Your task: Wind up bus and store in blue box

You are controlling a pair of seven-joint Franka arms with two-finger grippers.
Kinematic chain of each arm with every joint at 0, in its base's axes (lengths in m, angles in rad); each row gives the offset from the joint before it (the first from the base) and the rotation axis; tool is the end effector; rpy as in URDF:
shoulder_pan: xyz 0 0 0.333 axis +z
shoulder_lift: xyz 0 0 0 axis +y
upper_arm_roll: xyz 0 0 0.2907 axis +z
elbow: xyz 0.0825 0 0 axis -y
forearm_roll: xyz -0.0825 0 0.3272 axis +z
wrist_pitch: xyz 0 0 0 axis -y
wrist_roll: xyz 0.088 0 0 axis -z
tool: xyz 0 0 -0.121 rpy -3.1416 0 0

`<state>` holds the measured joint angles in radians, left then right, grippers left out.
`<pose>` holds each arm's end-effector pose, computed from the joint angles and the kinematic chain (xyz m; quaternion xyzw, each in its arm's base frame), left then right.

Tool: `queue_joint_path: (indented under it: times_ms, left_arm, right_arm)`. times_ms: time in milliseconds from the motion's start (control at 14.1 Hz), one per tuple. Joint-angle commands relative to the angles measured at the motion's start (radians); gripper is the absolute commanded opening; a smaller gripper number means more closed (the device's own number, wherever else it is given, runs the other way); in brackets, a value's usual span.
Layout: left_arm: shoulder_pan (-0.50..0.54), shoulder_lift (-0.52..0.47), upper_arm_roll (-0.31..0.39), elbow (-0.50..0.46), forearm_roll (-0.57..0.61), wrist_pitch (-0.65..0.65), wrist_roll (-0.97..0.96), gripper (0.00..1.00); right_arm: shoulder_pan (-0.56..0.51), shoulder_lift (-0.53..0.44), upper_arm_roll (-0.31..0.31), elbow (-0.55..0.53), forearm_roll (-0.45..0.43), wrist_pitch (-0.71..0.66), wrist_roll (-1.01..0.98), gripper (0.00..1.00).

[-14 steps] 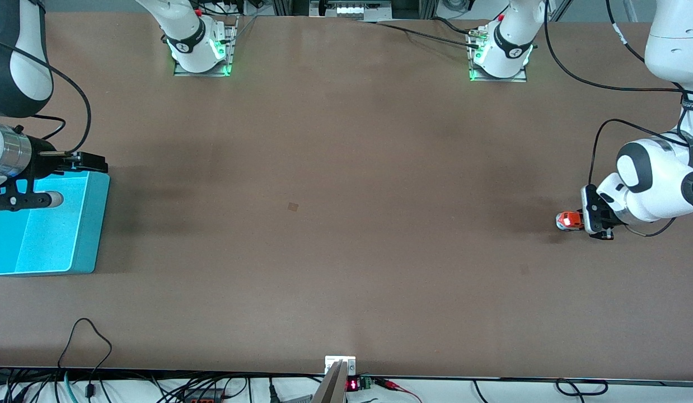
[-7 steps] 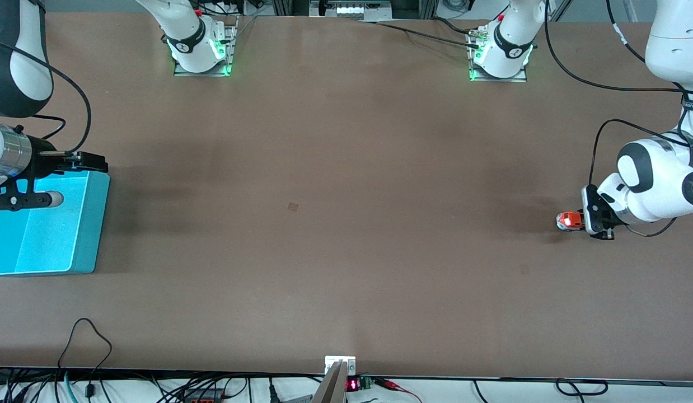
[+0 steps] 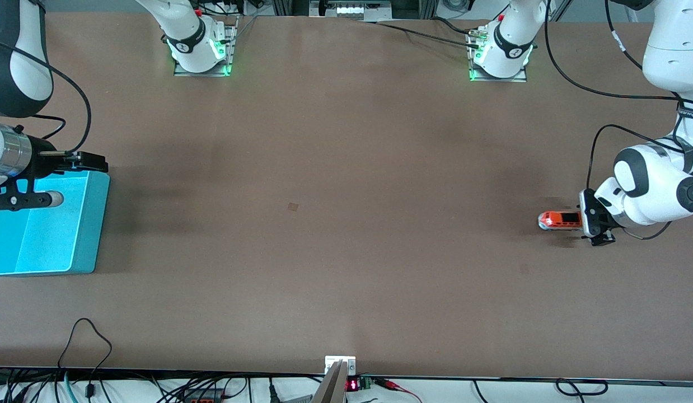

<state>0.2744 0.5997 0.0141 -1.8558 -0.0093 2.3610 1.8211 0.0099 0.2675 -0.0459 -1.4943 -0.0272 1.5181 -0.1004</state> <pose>0.5557 0.1643 0.1968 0.7213 -0.6910 -0.0241 0.0406 0.5491 -0.0206 0.4720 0.9919 0.0330 -0.1225 0.0114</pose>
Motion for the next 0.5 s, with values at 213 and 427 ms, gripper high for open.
queue_joint_path:
  times_ms: [213,427]
  left_arm:
    - [-0.001,-0.061,-0.009,0.035,-0.009,-0.152,-0.078,1.00]
    - [-0.011,-0.096,-0.011,0.049,0.002,-0.207,-0.135,1.00]
  right_arm:
    - [-0.008,-0.007,0.003,-0.003,0.016,-0.010,-0.005,1.00]
    - [-0.008,-0.007,0.003,-0.004,0.016,-0.010,-0.005,1.00]
